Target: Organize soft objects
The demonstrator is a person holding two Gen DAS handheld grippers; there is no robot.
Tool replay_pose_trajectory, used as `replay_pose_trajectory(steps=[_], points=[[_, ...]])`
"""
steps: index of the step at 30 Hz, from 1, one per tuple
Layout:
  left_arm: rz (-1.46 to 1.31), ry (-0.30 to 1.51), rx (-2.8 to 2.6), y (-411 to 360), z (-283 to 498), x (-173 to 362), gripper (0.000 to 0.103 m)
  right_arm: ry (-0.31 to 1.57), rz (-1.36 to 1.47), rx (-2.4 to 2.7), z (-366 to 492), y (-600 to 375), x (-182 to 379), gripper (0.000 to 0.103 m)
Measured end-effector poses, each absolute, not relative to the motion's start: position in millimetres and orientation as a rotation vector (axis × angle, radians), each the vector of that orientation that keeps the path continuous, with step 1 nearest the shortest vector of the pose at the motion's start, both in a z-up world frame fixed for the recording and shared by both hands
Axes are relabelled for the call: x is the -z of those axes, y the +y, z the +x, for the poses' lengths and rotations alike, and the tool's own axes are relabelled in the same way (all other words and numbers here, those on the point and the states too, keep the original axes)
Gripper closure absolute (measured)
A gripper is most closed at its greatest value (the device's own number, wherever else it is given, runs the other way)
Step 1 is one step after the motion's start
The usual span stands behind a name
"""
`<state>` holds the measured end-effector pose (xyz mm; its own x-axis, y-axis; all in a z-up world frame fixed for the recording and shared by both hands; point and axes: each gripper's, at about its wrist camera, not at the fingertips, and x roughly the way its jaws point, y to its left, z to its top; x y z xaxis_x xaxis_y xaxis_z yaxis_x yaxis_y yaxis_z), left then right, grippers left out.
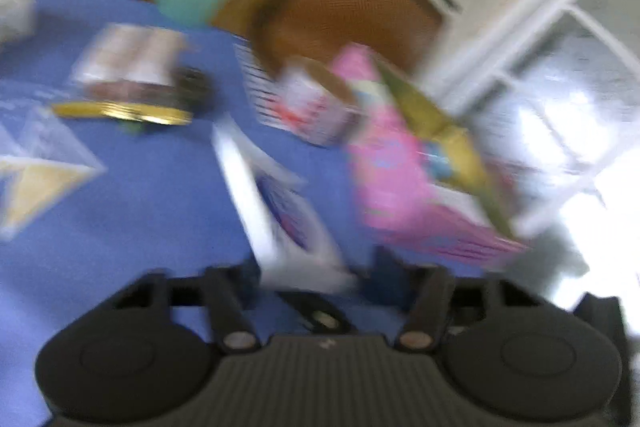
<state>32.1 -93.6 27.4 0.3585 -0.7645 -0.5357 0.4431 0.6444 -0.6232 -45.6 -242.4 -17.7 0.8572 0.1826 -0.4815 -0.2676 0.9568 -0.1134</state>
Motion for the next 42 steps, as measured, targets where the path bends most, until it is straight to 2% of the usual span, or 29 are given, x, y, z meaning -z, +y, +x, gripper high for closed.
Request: replay_pose_trajectory(steps=[4, 16, 18, 22, 25, 27, 35, 38, 40, 42], points=[[-0.291, 0.824, 0.809, -116, 18, -48, 0.054, 0.445, -0.184, -0.223, -55, -239, 12, 0.087], [-0.362, 0.911, 0.768, -93, 24, -24, 0.054, 0.486, -0.197, -0.223, -76, -249, 18, 0.086], [-0.375, 0.911, 0.758, -86, 24, -22, 0.048, 0.491, -0.176, -0.219, -81, -254, 19, 0.081], [-0.403, 0.892, 0.746, -70, 25, -24, 0.038, 0.483, -0.153, -0.188, -88, -264, 19, 0.061], [-0.431, 0.881, 0.728, -61, 29, -27, 0.023, 0.479, -0.134, -0.176, -86, -272, 17, 0.057], [-0.444, 0.869, 0.724, -58, 31, -29, 0.018, 0.484, -0.110, -0.184, -78, -278, 14, 0.052], [-0.402, 0.856, 0.741, -64, 29, -33, 0.016, 0.469, -0.098, -0.218, -72, -274, 8, 0.038], [-0.380, 0.815, 0.717, -59, 32, -37, 0.016, 0.471, -0.108, -0.235, -68, -267, 7, 0.038], [-0.387, 0.796, 0.686, -54, 41, -40, 0.008, 0.475, -0.115, -0.248, -66, -261, 7, 0.036], [-0.384, 0.784, 0.649, -49, 52, -39, 0.006, 0.478, -0.124, -0.258, -63, -255, 7, 0.033]])
